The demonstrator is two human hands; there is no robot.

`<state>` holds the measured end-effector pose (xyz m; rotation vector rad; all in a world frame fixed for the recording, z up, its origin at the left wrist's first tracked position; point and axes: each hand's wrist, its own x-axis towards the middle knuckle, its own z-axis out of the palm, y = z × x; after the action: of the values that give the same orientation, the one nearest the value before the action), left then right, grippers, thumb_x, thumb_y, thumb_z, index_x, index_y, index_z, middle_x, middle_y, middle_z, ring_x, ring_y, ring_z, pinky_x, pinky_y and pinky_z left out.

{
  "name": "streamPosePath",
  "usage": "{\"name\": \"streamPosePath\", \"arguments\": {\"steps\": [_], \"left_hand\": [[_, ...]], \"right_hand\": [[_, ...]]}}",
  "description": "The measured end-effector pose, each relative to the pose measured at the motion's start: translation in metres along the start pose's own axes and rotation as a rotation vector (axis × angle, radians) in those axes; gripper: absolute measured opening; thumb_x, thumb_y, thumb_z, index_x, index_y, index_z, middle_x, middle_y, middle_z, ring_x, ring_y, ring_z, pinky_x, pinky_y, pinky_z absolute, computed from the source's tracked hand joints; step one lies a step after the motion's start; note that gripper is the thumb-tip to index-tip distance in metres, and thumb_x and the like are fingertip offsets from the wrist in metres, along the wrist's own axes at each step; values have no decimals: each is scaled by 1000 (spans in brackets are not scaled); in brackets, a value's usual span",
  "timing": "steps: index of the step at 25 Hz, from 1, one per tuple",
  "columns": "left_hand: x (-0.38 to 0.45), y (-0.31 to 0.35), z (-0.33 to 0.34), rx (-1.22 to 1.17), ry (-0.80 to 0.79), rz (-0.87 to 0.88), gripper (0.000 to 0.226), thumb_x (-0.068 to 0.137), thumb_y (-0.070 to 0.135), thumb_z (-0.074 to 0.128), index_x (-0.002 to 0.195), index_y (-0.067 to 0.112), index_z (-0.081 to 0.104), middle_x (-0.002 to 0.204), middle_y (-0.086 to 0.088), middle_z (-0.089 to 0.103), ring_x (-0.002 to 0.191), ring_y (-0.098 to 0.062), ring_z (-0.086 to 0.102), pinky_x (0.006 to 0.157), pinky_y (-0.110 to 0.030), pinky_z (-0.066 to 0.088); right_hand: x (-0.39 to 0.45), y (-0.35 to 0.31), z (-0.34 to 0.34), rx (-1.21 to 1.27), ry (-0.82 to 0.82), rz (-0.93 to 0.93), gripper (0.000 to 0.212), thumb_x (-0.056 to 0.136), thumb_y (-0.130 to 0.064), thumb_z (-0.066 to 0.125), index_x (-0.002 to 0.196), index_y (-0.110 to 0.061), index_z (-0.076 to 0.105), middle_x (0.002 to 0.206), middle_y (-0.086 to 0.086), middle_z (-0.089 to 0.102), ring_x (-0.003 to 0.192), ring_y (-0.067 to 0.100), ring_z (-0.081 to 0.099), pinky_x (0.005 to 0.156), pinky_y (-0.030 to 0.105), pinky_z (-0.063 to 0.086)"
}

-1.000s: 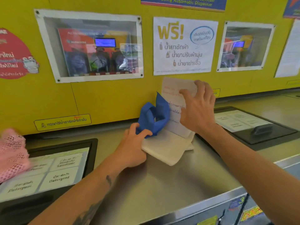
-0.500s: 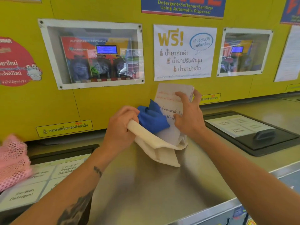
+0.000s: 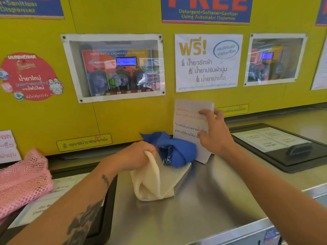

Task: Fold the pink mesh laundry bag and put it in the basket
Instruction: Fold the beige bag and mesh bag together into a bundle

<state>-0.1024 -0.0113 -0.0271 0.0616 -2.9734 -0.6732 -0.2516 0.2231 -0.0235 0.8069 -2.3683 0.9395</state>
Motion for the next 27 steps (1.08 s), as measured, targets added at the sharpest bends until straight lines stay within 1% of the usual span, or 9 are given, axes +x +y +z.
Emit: {"name": "streamPosePath", "arguments": {"steps": [5, 8, 10, 13, 16, 18, 21, 24, 27], "left_hand": [[-12, 1, 0, -145, 223, 33, 39, 84, -10, 44, 62, 18, 62, 111, 1, 70, 114, -11, 59, 91, -39, 49], [-20, -3, -16, -116, 337, 176, 53, 78, -12, 50, 56, 35, 58, 95, 4, 70, 101, -18, 65, 81, -41, 52], [-29, -1, -29, -63, 490, 314, 44, 71, -8, 57, 59, 35, 53, 89, -1, 69, 88, -18, 65, 73, -37, 51], [-52, 6, -59, -13, 860, 440, 16, 71, 6, 57, 64, 18, 51, 88, -9, 67, 83, -22, 60, 71, -29, 45], [-73, -6, -85, -113, 1153, 302, 11, 75, -1, 52, 68, 7, 55, 82, 0, 60, 80, -16, 55, 69, -27, 41], [-81, -17, -90, -165, 1092, -11, 21, 78, -9, 48, 74, 10, 59, 81, 0, 58, 81, -20, 53, 62, -29, 39], [-95, -31, -80, -244, 882, -424, 19, 89, 3, 46, 84, 14, 61, 78, 0, 56, 75, -22, 51, 56, -31, 37], [-120, -41, -84, -535, 854, -519, 16, 92, 8, 49, 93, 24, 54, 81, 4, 54, 72, -16, 50, 61, -31, 40], [-145, -59, -107, -772, 864, -495, 16, 90, 16, 55, 104, 23, 54, 91, 4, 59, 84, -19, 57, 70, -35, 45]], "right_hand": [[-20, -28, -18, -184, 314, -290, 51, 73, -11, 65, 124, -15, 57, 135, 17, 45, 119, 36, 47, 94, 44, 44], [-35, -55, 4, 35, -225, -460, 43, 83, -21, 60, 126, -25, 61, 123, 4, 58, 111, 23, 52, 91, 34, 43], [-35, -56, 35, -123, -578, -385, 38, 88, -37, 51, 125, -36, 61, 120, 0, 58, 110, 22, 52, 95, 41, 42], [-30, -48, 56, -332, -715, -178, 32, 96, -38, 40, 114, -31, 67, 114, 5, 60, 94, 27, 54, 83, 42, 42], [-21, -49, 57, -343, -677, -167, 27, 94, -33, 47, 110, -23, 66, 113, 7, 57, 97, 30, 52, 81, 40, 43], [-18, -65, 50, -175, -635, -203, 40, 89, -27, 55, 129, -26, 57, 129, 6, 49, 118, 33, 48, 95, 42, 43], [-31, -119, 44, 122, -942, -245, 95, 77, -32, 74, 153, -40, 19, 152, -1, 32, 136, 22, 36, 110, 39, 35], [-52, -156, 71, -95, -909, -415, 113, 67, -53, 74, 151, -49, -2, 160, -4, 17, 147, 26, 18, 114, 55, 28], [-55, -190, 81, 114, -837, -344, 100, 69, -47, 79, 145, -47, 14, 142, -6, 36, 135, 24, 36, 107, 50, 39]]}}
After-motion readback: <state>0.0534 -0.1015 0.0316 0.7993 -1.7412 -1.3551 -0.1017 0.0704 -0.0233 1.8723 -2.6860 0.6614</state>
